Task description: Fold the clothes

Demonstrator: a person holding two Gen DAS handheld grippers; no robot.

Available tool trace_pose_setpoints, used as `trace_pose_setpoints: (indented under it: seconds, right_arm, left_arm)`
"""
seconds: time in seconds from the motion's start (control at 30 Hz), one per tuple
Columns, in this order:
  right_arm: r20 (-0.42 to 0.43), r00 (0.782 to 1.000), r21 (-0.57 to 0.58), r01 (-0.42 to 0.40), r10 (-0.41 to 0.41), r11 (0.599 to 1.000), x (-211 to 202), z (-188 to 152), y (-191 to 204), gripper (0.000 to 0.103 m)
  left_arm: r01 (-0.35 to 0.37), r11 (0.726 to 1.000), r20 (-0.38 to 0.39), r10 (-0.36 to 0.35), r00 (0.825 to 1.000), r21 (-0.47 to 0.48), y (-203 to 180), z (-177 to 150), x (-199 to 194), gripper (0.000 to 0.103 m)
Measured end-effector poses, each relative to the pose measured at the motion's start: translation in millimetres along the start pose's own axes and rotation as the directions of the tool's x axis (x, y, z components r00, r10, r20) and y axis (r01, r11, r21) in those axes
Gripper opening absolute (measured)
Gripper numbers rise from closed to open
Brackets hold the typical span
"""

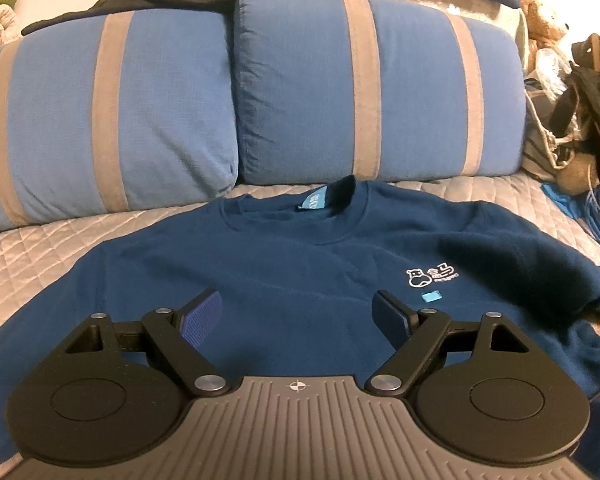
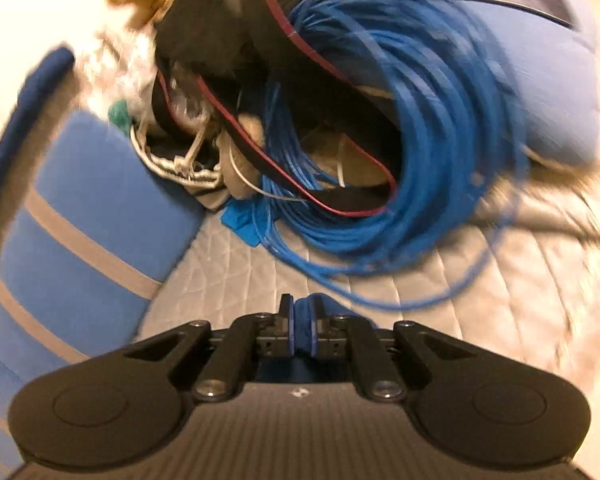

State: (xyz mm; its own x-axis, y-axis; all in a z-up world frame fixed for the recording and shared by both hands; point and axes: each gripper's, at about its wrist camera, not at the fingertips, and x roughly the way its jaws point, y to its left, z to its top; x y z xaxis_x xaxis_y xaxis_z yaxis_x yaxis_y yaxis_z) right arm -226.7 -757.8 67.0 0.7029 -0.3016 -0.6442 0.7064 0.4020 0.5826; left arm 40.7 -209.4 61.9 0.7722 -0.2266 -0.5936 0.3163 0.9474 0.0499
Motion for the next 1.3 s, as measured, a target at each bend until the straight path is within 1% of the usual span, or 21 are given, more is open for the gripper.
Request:
trace_pose_setpoints:
  seconds: [0.13,0.2,0.23,0.27,0.3,0.33,0.37,0.4,0.43,0.5,0.63,0.73,0.87,0.93,1.03,1.13,1.2,1.3]
  right_arm:
    - [0.028,0.998,-0.053,0.053,-0.052,0.997,38.6,14.8,5.8,0.008]
    - [0.048,0.997,-0.111,0.064,-0.059,0.992,52.9,19.9,11.1,0.009]
    - [0.054,0.997,-0.141,0.070,-0.063,0.987,59.1,22.1,14.4,0.014]
    - [0.053,0.996,-0.177,0.074,-0.065,0.981,63.9,24.0,18.2,0.016]
    - [0.052,0.997,-0.207,0.069,-0.059,0.976,64.6,24.8,20.9,0.034]
    - [0.053,0.997,-0.224,0.058,-0.047,0.973,61.4,24.8,22.4,0.049]
    - [0.055,0.998,-0.240,0.047,-0.034,0.970,58.1,24.8,23.8,0.055]
    - [0.058,0.998,-0.249,0.033,-0.018,0.968,52.3,24.3,25.5,0.065]
    - [0.065,0.998,-0.252,0.015,0.001,0.968,43.6,23.2,27.4,0.072]
    - [0.078,0.997,-0.269,-0.005,0.027,0.963,23.1,20.1,31.5,0.075]
    - [0.087,0.996,-0.281,0.029,-0.004,0.959,-12.4,10.4,25.8,0.076]
    - [0.058,0.998,-0.222,0.039,-0.026,0.974,-20.3,-0.7,5.4,0.075]
    - [0.010,0.999,-0.129,0.040,-0.039,0.991,-24.1,-16.3,-22.6,0.069]
    - [-0.014,0.999,-0.069,0.035,-0.036,0.997,-18.3,-24.9,-35.7,0.058]
    - [-0.038,0.999,0.059,0.020,-0.018,0.998,-6.0,-36.1,-55.1,0.051]
    - [-0.020,0.999,0.220,-0.022,0.027,0.975,2.5,-45.9,-75.4,0.049]
    - [0.013,0.998,0.326,-0.056,0.055,0.944,6.1,-51.4,-87.0,0.047]
    - [0.074,0.995,0.428,-0.097,0.072,0.899,8.1,-58.6,-96.9,0.047]
  left_arm:
    - [-0.003,1.000,-0.003,0.003,1.000,0.003,0.7,-0.4,0.9,0.083]
    - [-0.004,1.000,-0.004,0.004,1.000,0.003,0.9,-0.5,0.7,0.083]
    - [-0.004,1.000,-0.004,0.004,1.000,0.003,1.1,-0.4,0.6,0.083]
    - [-0.003,1.000,-0.003,0.003,1.000,0.002,1.5,-0.3,0.2,0.083]
    - [-0.002,1.000,-0.002,0.002,1.000,0.001,1.6,-0.2,-0.2,0.083]
    - [0.000,1.000,0.000,0.000,1.000,0.001,1.7,-0.1,-0.3,0.083]
    - [0.003,1.000,0.001,-0.003,1.000,0.001,1.7,-0.1,-0.2,0.083]
    - [0.006,1.000,0.003,-0.006,1.000,0.001,1.7,0.0,-0.4,0.083]
    - [0.008,1.000,0.004,-0.008,1.000,0.001,1.8,0.1,-0.9,0.083]
    - [0.011,1.000,0.010,-0.012,1.000,0.001,2.2,0.5,-2.2,0.083]
    - [0.024,1.000,0.030,-0.024,0.999,-0.012,4.3,1.9,-5.7,0.083]
    - [0.029,0.999,0.040,-0.028,0.999,-0.015,3.7,2.5,-7.2,0.083]
    - [0.024,1.000,0.040,-0.024,0.999,-0.011,2.6,2.2,-7.1,0.083]
    - [0.022,1.000,0.039,-0.022,0.999,-0.009,2.1,2.0,-7.1,0.083]
    - [0.018,1.000,0.035,-0.017,0.999,-0.005,1.3,1.7,-6.4,0.083]
    - [0.012,1.000,0.029,-0.012,0.999,-0.001,1.0,0.7,-5.4,0.083]
    - [0.011,1.000,0.026,-0.011,1.000,0.001,1.0,0.2,-4.9,0.083]
    - [0.011,1.000,0.024,-0.011,1.000,0.004,1.1,0.0,-5.1,0.083]
